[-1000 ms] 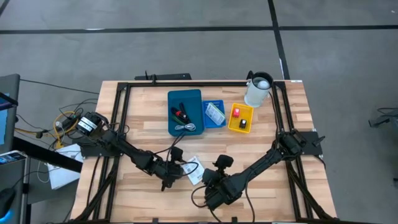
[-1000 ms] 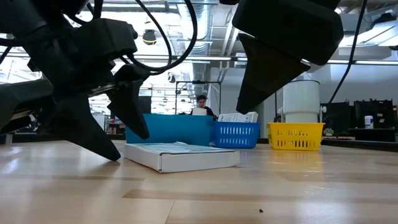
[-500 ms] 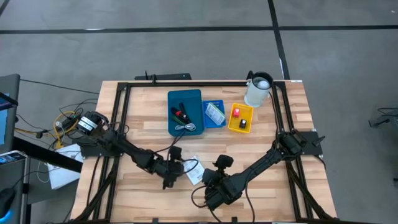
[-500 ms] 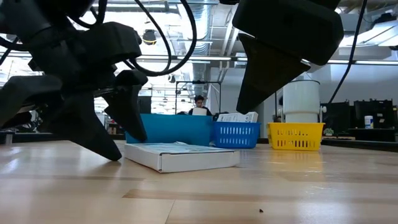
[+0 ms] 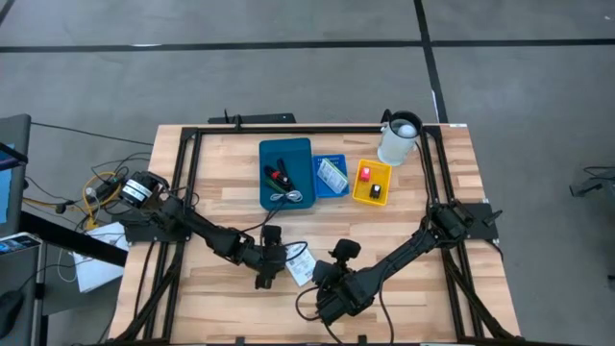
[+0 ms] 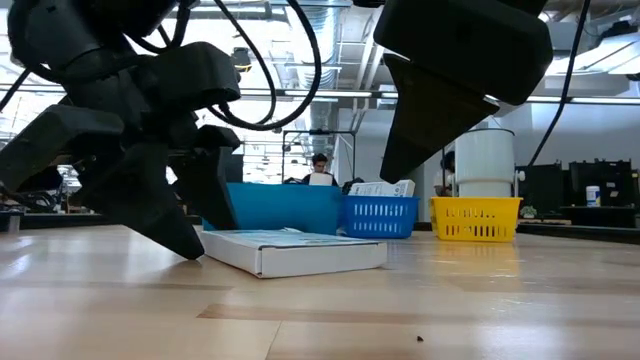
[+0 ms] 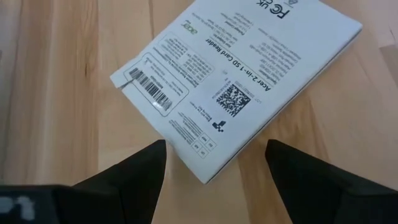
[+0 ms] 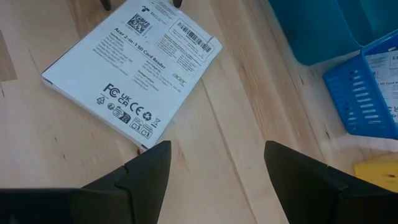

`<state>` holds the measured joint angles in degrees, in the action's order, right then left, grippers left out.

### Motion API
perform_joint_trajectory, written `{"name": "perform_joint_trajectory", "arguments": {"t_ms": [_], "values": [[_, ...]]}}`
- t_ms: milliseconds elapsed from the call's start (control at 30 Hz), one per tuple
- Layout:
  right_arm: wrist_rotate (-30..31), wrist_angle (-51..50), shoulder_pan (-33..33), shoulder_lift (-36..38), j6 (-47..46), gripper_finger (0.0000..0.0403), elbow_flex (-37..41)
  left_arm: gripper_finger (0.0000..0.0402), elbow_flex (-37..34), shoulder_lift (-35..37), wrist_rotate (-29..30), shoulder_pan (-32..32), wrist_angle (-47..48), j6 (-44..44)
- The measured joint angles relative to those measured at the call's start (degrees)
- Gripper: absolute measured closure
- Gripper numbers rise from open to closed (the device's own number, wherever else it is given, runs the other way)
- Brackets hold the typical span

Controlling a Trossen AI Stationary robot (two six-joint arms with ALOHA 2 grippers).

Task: Pick and place items into bin
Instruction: Put the white card reader box into the blue bin

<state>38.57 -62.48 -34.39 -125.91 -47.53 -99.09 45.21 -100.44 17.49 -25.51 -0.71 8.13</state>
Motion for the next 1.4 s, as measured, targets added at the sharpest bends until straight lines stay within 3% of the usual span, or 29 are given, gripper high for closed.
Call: {"name": "perform_joint_trajectory", "arguments": {"t_ms": [267,700,1400], "values": [[0.00,0.00,0.00,0.00,0.00,0.0148,0.00,0.0132,0.00,0.00,-2.71,1.41,0.06,4.79],[0.02,0.04,0.00,0.00,0.02,0.0148,0.00,0.0140,0.00,0.00,-3.37,1.52,-0.04,4.97],[0.03,0.05,-0.02,0.00,0.07,0.0148,0.02,0.0389,-1.51,0.11,-4.60,1.48,-0.81,4.97]]}}
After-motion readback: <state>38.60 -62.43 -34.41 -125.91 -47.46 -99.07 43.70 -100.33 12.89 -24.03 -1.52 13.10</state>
